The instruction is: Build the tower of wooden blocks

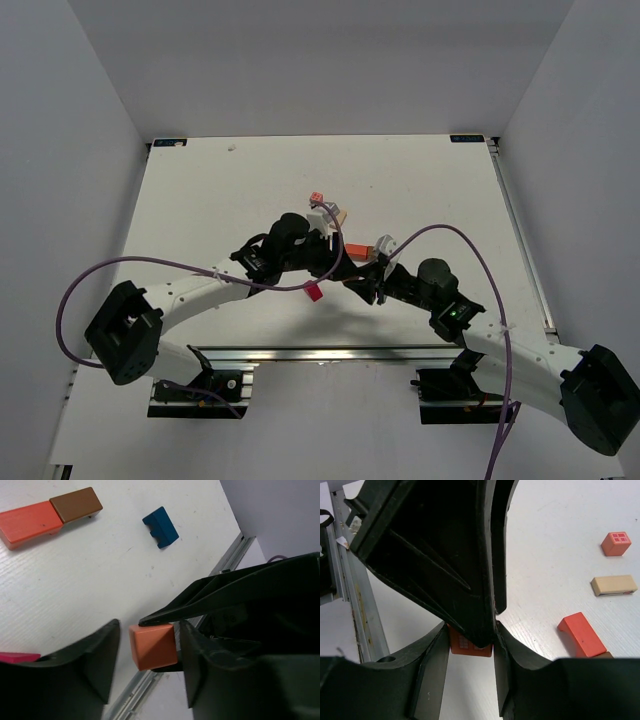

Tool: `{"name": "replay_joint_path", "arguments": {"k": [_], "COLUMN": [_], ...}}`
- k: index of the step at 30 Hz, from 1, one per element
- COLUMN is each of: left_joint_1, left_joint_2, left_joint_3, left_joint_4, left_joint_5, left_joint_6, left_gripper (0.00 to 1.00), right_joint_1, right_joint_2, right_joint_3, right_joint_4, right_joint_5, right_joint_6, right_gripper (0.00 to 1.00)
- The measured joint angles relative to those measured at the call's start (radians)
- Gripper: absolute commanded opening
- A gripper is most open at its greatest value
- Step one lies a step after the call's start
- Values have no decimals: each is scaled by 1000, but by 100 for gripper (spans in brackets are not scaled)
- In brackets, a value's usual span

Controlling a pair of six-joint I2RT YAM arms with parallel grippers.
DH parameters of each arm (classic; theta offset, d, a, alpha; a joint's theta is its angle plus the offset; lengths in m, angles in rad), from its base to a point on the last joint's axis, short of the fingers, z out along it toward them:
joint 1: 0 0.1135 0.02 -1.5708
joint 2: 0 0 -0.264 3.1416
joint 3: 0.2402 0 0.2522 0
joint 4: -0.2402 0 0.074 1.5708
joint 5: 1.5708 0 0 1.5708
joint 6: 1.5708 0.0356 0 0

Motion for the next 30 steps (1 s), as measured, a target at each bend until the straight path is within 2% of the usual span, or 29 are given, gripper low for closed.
{"name": "replay_joint_path", "arguments": {"k": [2, 5, 6, 11, 12, 14, 15, 17, 18, 19, 25, 30], "left_joint_1": [-10, -24, -26, -33, -33, -35, -35, -37, -39, -40, -44, -35], "left_joint_2": [0, -1, -1, -1, -1, -1, -1, 0, 1, 3, 44, 80], "left_joint_3": [11, 21, 23, 34, 35, 39, 43, 50, 58, 68, 149, 176], "left_joint_4": [-14, -24, -26, -44, -45, -47, -47, -50, -52, -56, -68, -65], "left_joint_5": [-10, -25, -30, -48, -50, -52, -54, -51, -49, -46, -47, -62], "left_joint_6": [6, 6, 8, 17, 18, 22, 27, 45, 61, 80, 272, 439], "left_gripper": [47, 38, 29, 5, 0, 0, 0, 0, 0, 0, 0, 0], "right_joint_1": [0, 2, 2, 8, 10, 11, 11, 10, 10, 8, 8, 8], "right_joint_2": [-3, -3, -3, -3, -4, -8, -11, -16, -16, -16, -44, -133], "right_joint_3": [0, 0, 0, 0, 0, 0, 0, 6, 13, 27, 97, 116], "right_joint_4": [3, 10, 10, 10, 10, 9, 9, -2, -19, -48, -233, -445], "right_joint_5": [10, 31, 36, 64, 69, 77, 82, 98, 106, 111, 144, 313], "right_joint_6": [0, -1, -2, 0, 0, 1, 3, 19, 34, 50, 148, 250], "right_gripper": [26, 26, 26, 27, 31, 43, 53, 65, 79, 88, 89, 89]}}
